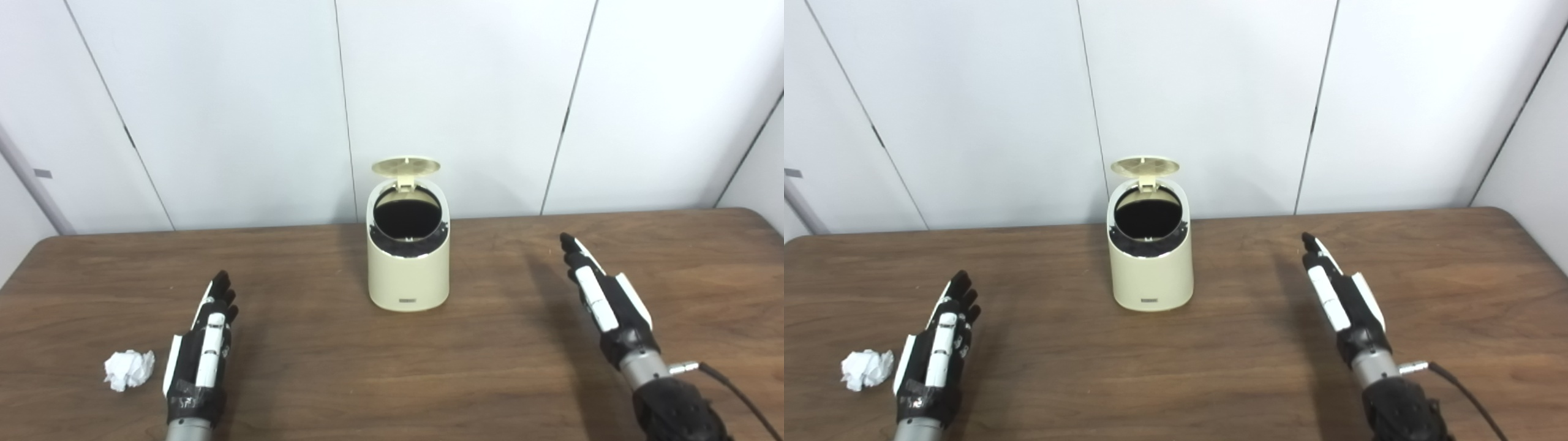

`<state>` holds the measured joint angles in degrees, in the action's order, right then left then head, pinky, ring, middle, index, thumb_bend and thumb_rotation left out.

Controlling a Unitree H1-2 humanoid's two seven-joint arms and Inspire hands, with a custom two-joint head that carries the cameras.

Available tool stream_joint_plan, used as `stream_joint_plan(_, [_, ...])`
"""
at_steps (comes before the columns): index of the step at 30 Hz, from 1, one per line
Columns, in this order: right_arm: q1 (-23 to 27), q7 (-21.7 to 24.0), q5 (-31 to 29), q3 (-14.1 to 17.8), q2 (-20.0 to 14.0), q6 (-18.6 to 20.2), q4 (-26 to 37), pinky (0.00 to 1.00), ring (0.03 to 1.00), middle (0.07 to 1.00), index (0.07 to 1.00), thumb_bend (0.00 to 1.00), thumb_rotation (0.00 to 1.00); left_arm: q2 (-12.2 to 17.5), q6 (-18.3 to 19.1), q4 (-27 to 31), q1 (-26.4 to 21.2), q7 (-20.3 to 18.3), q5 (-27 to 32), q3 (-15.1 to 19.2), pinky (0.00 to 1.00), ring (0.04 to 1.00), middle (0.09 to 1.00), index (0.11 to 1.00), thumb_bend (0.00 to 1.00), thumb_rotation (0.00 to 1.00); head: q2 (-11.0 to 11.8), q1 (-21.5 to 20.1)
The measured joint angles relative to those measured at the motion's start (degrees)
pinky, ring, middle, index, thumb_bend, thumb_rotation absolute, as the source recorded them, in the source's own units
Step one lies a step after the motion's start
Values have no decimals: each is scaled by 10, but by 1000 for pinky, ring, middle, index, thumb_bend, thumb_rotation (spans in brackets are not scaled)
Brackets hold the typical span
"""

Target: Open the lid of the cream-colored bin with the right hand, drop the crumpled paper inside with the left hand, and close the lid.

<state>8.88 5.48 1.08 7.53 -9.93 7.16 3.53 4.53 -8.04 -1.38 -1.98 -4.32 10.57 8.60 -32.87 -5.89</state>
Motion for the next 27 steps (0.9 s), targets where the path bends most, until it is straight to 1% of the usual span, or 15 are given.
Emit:
stream_joint_plan(3, [-9,-11,-7,3,11,-16,-1,1000,983,980,968,558,1000,0,1,1,0,0,0,0,1000,1000,1000,982,402,824,-3,-3])
stream_joint_plan(6, [-20,-17,-9,3,14,-46,-15,1000,988,981,968,559,1000,0,1,1,0,-1,1,0,1000,1000,1000,985,411,818,-7,-4])
stream_joint_plan(13, [-40,-28,-26,5,26,-76,-20,1000,984,985,965,565,995,2,1,1,2,-2,1,1,1000,1000,995,979,428,814,-18,-10])
stream_joint_plan(16, [-45,-30,-36,5,36,-83,-20,1000,971,978,957,570,990,2,1,2,2,-2,1,1,1000,1000,993,973,428,805,-20,-9])
stream_joint_plan(18, [-48,-32,-43,5,40,-87,-20,1000,965,975,954,573,990,1,1,3,2,-2,2,1,1000,1000,992,973,422,808,-25,-8])
stream_joint_plan(22, [-51,-38,-44,5,42,-86,-19,1000,963,975,954,570,997,2,1,4,3,-2,2,2,1000,1000,995,976,427,816,-30,-4])
stream_joint_plan(26, [-54,-38,-47,5,43,-86,-19,1000,970,974,952,554,1000,2,2,4,3,-3,3,2,1000,1000,991,970,431,805,-34,7])
stream_joint_plan(27, [-54,-38,-48,4,44,-87,-19,1000,976,978,957,551,1000,2,3,5,3,-3,3,2,1000,1000,992,972,428,802,-36,19])
